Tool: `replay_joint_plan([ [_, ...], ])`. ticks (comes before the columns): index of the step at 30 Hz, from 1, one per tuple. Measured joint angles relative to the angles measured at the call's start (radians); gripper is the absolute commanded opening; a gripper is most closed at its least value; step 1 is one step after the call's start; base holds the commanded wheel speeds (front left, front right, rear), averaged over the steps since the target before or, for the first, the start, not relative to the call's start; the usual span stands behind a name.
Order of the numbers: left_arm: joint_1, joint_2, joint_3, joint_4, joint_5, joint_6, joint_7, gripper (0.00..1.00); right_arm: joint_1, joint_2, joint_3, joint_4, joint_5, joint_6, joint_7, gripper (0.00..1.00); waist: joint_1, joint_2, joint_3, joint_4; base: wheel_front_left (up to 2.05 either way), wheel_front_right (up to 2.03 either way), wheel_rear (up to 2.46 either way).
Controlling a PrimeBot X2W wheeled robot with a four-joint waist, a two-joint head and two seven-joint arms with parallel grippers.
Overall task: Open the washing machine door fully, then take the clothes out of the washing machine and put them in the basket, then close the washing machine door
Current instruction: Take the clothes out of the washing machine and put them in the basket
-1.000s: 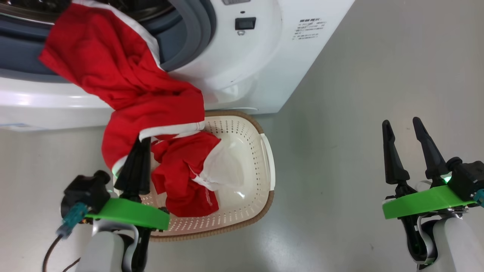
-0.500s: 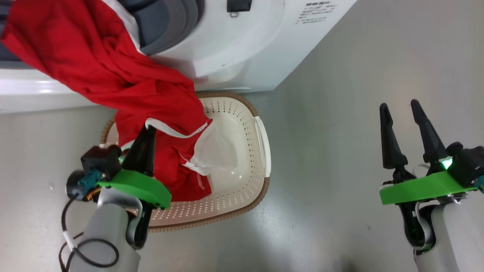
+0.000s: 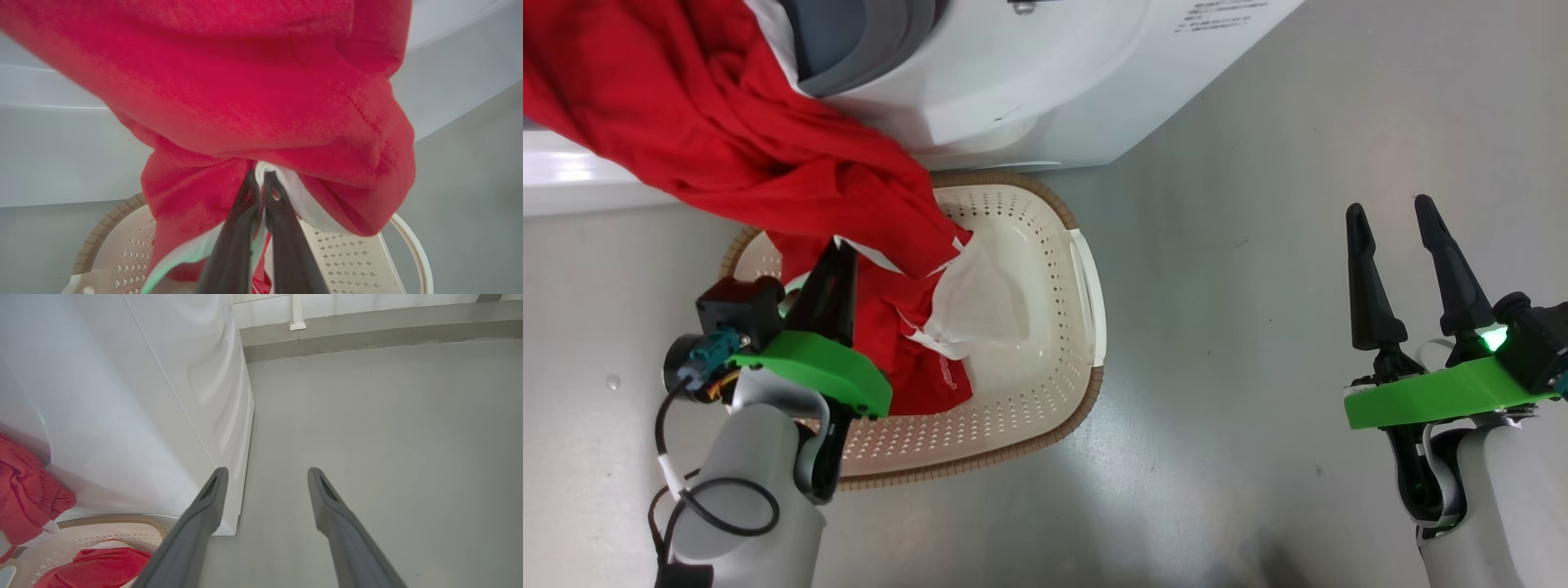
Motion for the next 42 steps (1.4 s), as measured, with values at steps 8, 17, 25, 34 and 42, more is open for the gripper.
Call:
replay_joint_plan([
  [8, -0.007, 0.000, -0.009, -0.015, -0.031, 0.000, 0.000, 1.00, 0.000, 0.000, -0.001, 0.001, 0.000, 0.000, 0.000, 1.00, 0.0000, 0.0000, -0.008, 0.011, 0.00, 0.00, 0.00],
  [17, 0.033, 0.000, -0.016, -0.105, -0.079, 0.000, 0.000, 1.00, 0.000, 0.000, -0.005, 0.004, -0.003, 0.000, 0.000, 1.00, 0.0000, -0.0001, -0.031, 0.028, 0.00, 0.00, 0.00],
  [25, 0.095, 0.000, 0.005, -0.206, -0.120, 0.000, 0.000, 1.00, 0.001, 0.000, -0.014, 0.005, -0.012, 0.000, 0.000, 1.00, 0.0000, 0.0000, -0.057, 0.047, 0.00, 0.00, 0.00],
  [34, 0.196, 0.000, 0.054, -0.359, -0.119, 0.000, 0.000, 1.00, 0.007, 0.000, -0.026, 0.006, -0.020, 0.000, 0.000, 1.00, 0.0000, 0.0000, -0.087, 0.067, 0.00, 0.00, 0.00],
  [42, 0.268, 0.000, 0.088, -0.476, -0.107, 0.000, 0.000, 1.00, 0.013, -0.001, -0.027, 0.008, -0.028, 0.000, 0.000, 1.00, 0.0000, -0.0001, -0.112, 0.081, 0.00, 0.00, 0.00],
])
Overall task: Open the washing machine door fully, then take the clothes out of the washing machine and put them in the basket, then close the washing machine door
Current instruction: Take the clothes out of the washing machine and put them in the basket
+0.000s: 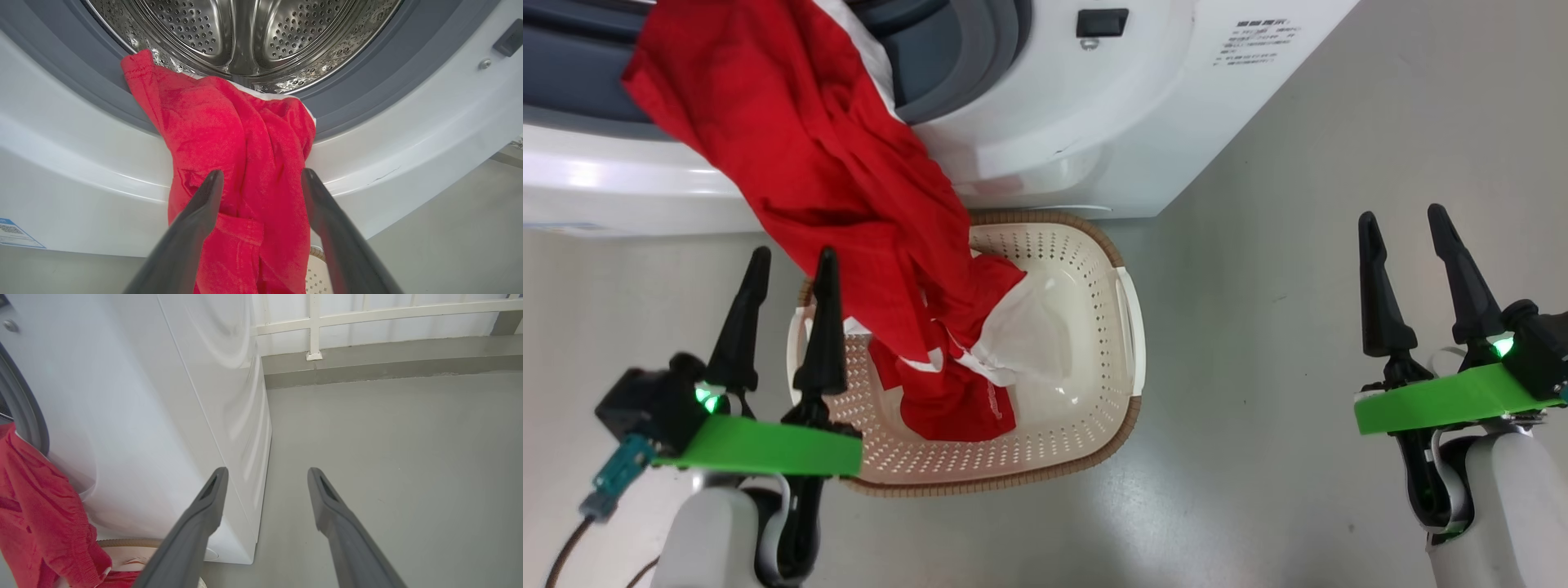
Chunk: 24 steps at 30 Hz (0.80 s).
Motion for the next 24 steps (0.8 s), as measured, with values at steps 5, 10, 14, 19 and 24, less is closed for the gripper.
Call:
replay_joint_plan([
  [5, 0.059, 0.000, 0.019, -0.060, 0.011, 0.000, 0.000, 1.00, 0.020, -0.001, 0.002, 0.006, 0.000, 0.000, 0.000, 1.00, 0.0000, 0.0000, -0.015, 0.001, 0.00, 0.00, 0.00],
  [10, 0.097, 0.001, 0.021, -0.094, 0.011, 0.002, 0.000, 1.00, 0.029, -0.001, 0.002, 0.005, 0.000, 0.000, 0.000, 1.00, 0.0000, 0.0000, -0.023, -0.002, 0.00, 0.00, 0.00],
  [14, 0.097, 0.001, 0.021, -0.105, 0.009, 0.002, 0.000, 1.00, 0.035, -0.001, 0.002, 0.005, 0.000, 0.000, 0.000, 1.00, 0.0000, 0.0000, -0.023, -0.002, 0.00, 0.00, 0.00],
  [19, 0.096, 0.001, 0.020, -0.110, 0.004, 0.002, 0.000, 1.00, 0.035, -0.001, 0.002, 0.005, 0.000, 0.000, 0.000, 1.00, 0.0000, 0.0000, -0.024, -0.003, 0.00, 0.00, 0.00],
  [24, 0.087, 0.001, 0.015, -0.110, 0.013, 0.003, 0.000, 1.00, 0.035, -0.001, 0.002, 0.005, 0.000, 0.000, 0.000, 1.00, 0.0000, 0.0000, -0.026, -0.001, 0.00, 0.00, 0.00],
])
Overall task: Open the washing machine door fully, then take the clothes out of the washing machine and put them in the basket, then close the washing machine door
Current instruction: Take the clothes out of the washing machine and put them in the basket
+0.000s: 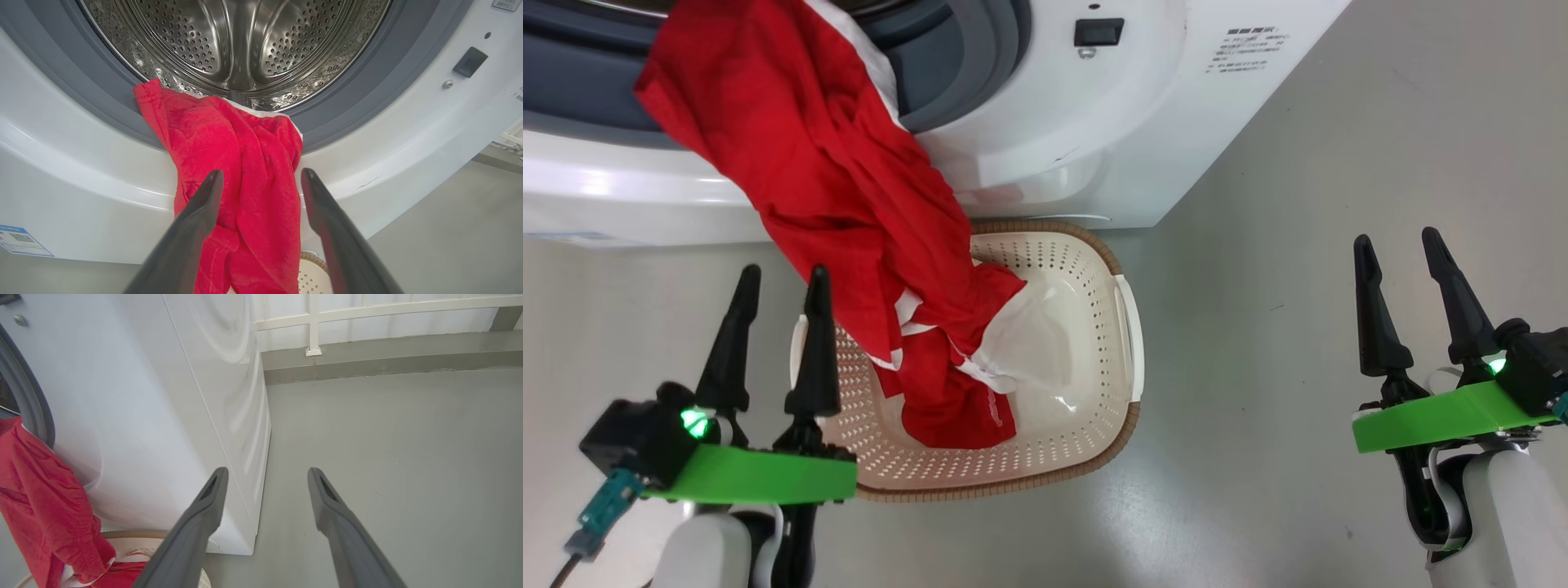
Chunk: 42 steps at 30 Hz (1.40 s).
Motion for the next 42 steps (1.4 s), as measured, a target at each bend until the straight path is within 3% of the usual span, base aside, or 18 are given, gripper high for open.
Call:
replay_joint_plan([
  [8, -0.125, -0.001, -0.003, 0.054, 0.047, 0.036, 0.000, 1.00, 0.000, 0.000, 0.006, 0.001, 0.000, 0.000, 0.000, 1.00, 0.0000, 0.0000, 0.008, 0.002, 0.00, 0.00, 0.00],
  [17, -0.368, 0.002, -0.015, 0.362, 0.125, 0.053, 0.003, 1.00, -0.001, 0.000, 0.023, 0.001, 0.000, 0.000, 0.000, 1.00, 0.0000, 0.0000, 0.023, -0.001, 0.00, 0.00, 0.00],
  [31, -0.714, 0.053, -0.061, 0.737, 0.154, 0.061, 0.233, 1.00, -0.004, 0.000, 0.021, 0.001, 0.000, 0.000, 0.000, 1.00, 0.0000, 0.0000, 0.052, -0.006, 0.00, 0.00, 0.00],
  [39, -0.804, 0.053, -0.086, 0.832, 0.167, 0.065, 0.266, 1.00, -0.025, 0.000, 0.022, 0.000, 0.001, 0.000, 0.000, 1.00, 0.0000, 0.0000, 0.059, -0.013, 0.00, 0.00, 0.00],
  [40, -0.809, 0.054, -0.087, 0.843, 0.167, 0.065, 0.263, 0.99, -0.025, 0.000, 0.022, 0.000, 0.001, 0.000, 0.000, 1.00, 0.0000, 0.0000, 0.059, -0.014, 0.00, 0.00, 0.00],
  [42, -0.818, 0.054, -0.090, 0.862, 0.167, 0.065, 0.263, 0.71, -0.025, 0.000, 0.022, 0.001, 0.002, 0.000, 0.000, 1.00, 0.0000, 0.0000, 0.059, -0.015, 0.00, 0.00, 0.00],
])
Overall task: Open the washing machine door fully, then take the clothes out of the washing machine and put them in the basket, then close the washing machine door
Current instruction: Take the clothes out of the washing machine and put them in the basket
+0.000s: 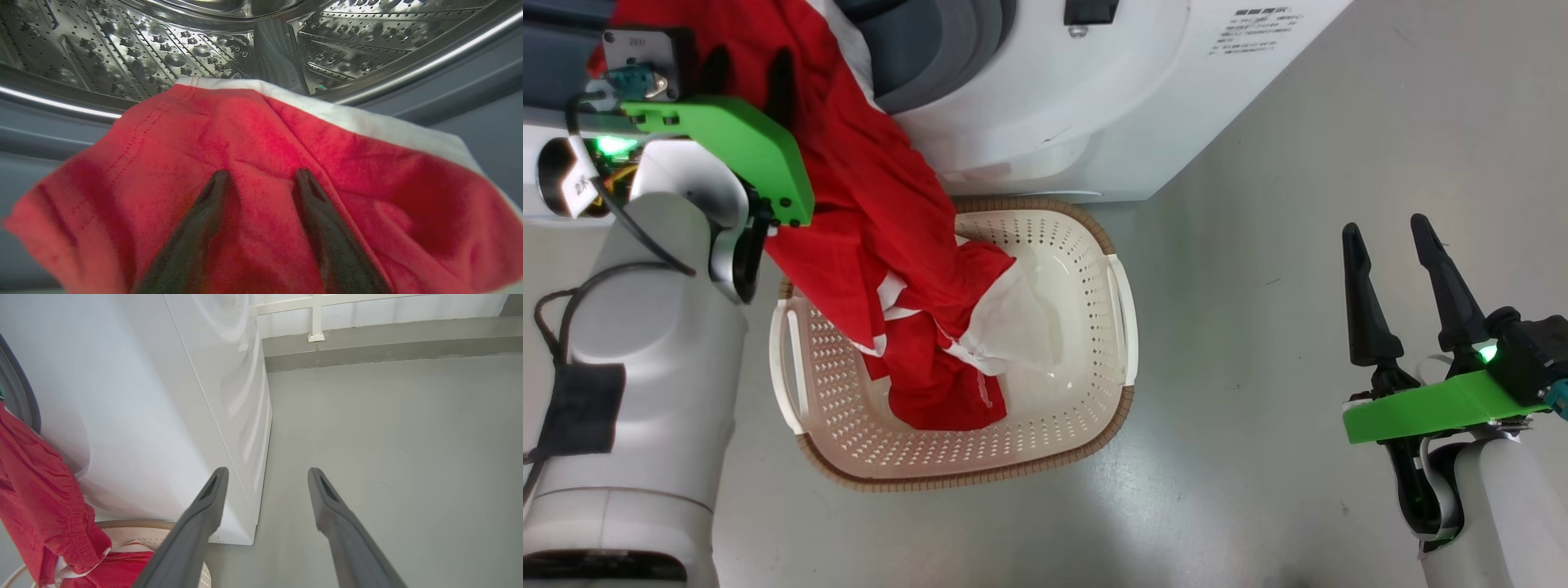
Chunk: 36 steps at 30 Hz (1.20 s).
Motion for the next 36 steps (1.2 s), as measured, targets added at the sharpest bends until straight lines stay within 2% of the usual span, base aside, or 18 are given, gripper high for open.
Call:
replay_joint_plan([
  [1, -0.004, 0.000, -0.001, 0.009, 0.000, 0.000, -0.001, 0.50, 0.000, 0.000, 0.000, 0.000, 0.000, 0.000, 0.000, 1.00, 0.0000, 0.0000, 0.000, 0.000, 0.00, 0.00, 0.00],
  [3, -0.011, 0.000, -0.004, 0.026, 0.000, 0.000, -0.009, 0.41, 0.000, 0.000, 0.000, 0.000, 0.000, 0.000, 0.000, 1.00, 0.0000, 0.0000, 0.001, -0.001, 0.00, 0.00, 0.00],
  [5, -0.021, 0.000, -0.005, 0.043, 0.000, 0.000, -0.016, 0.25, 0.000, 0.000, -0.001, 0.000, 0.001, 0.000, 0.000, 1.00, 0.0000, 0.0000, 0.001, -0.001, 0.00, 0.00, 0.00],
  [7, -0.022, 0.000, -0.008, 0.054, 0.000, 0.002, -0.031, 0.05, 0.000, 0.000, -0.001, 0.000, 0.002, 0.000, 0.000, 1.00, 0.0000, 0.0000, 0.000, 0.000, 0.00, 0.00, 0.00],
  [8, -0.022, 0.000, -0.009, 0.062, 0.000, 0.005, -0.040, 0.00, 0.000, 0.000, -0.002, 0.000, 0.002, 0.000, 0.000, 1.00, 0.0000, 0.0000, 0.000, 0.000, 0.00, 0.00, 0.00],
  [15, -0.022, -0.001, -0.007, 0.076, -0.013, 0.004, -0.153, 0.00, 0.000, 0.000, -0.004, 0.000, 0.002, 0.000, 0.000, 1.00, 0.0000, 0.0000, -0.010, 0.004, 0.00, 0.00, 0.00],
  [20, -0.011, -0.016, 0.035, 0.033, -0.073, -0.007, -0.246, 0.00, 0.001, 0.000, -0.007, 0.000, 0.002, 0.000, 0.000, 1.00, 0.0001, 0.0000, -0.024, 0.010, 0.00, 0.00, 0.00],
  [23, 0.034, -0.032, 0.054, -0.054, -0.097, -0.023, -0.255, 0.00, 0.002, 0.000, -0.013, 0.001, 0.002, 0.000, 0.000, 1.00, 0.0000, 0.0000, -0.034, 0.015, 0.00, 0.00, 0.00],
  [30, 0.274, -0.050, 0.097, -0.384, -0.109, -0.040, -0.259, 0.00, 0.004, 0.000, -0.019, 0.001, 0.001, 0.000, 0.000, 1.00, 0.0000, 0.0000, -0.058, 0.025, 0.00, 0.00, 0.00],
  [36, 0.463, -0.058, 0.079, -0.547, -0.130, -0.050, -0.260, 0.00, 0.009, 0.000, -0.016, 0.003, 0.002, 0.000, 0.000, 1.00, 0.0001, 0.0000, -0.074, 0.029, 0.00, 0.00, 0.00],
])
